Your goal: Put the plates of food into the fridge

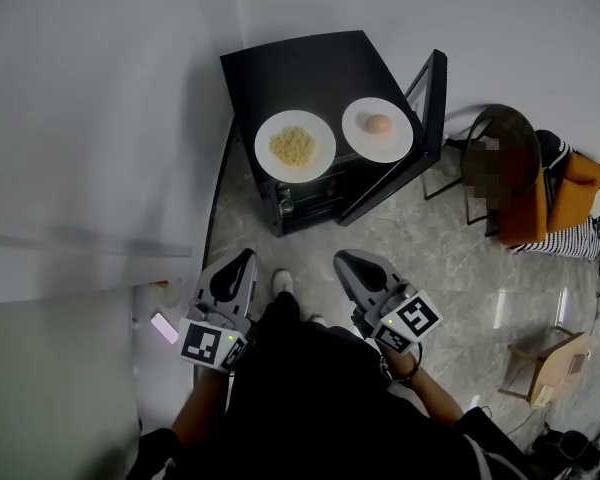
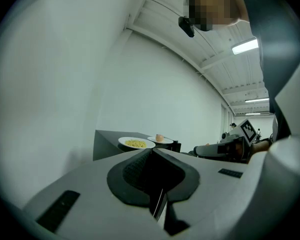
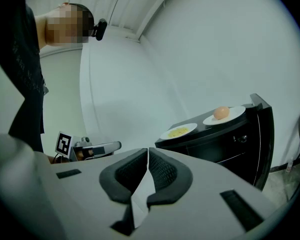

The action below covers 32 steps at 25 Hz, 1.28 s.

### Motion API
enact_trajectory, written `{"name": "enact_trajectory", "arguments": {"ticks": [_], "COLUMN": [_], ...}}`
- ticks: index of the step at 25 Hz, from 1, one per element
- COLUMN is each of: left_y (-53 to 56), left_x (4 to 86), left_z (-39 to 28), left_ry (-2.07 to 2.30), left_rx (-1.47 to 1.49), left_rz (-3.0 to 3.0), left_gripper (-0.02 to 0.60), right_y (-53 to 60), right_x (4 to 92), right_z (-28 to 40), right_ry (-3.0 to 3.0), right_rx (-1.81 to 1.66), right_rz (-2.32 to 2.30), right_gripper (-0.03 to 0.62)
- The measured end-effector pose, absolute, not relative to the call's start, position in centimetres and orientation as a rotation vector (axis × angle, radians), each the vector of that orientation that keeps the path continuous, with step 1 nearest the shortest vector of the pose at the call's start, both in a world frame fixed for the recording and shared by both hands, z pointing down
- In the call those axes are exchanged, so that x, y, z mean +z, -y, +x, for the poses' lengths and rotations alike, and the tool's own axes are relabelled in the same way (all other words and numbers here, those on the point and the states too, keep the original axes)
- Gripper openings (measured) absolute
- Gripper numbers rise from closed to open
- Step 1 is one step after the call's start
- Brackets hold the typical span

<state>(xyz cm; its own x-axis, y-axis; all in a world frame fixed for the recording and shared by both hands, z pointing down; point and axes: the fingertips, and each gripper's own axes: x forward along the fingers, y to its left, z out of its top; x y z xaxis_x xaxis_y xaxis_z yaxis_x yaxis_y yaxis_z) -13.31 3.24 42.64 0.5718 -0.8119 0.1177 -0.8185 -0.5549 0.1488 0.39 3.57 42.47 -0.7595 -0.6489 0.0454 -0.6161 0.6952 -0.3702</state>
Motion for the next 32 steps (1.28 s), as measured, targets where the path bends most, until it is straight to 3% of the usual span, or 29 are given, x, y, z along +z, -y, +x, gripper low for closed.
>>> {"name": "enact_trajectory", "arguments": {"ticks": [11, 21, 32], "left_y": [1.4, 2.9, 4.4], "left_x": [43.2, 42.9, 42.3], "left_z": [-15.1, -14.4, -14.0], "left_ry": [1.267, 1.273, 1.319], "left_rx": [0.041, 0.036, 0.032], "left_rz": [2.654, 2.637, 2.647], "left_gripper": [0.028, 0.028, 0.028], "right_y": [1.5, 5.0, 8.4], "right_x": [44.1, 44.8, 46.3], "right_z": [-1.5, -0.4, -0.6], "right_ry": [-2.73, -2.347, -2.103], "right_rx": [-0.688, -1.116, -1.352], "right_rz": [-1.176, -1.037, -0.893], "right_gripper": [0.028, 0.029, 0.033]}}
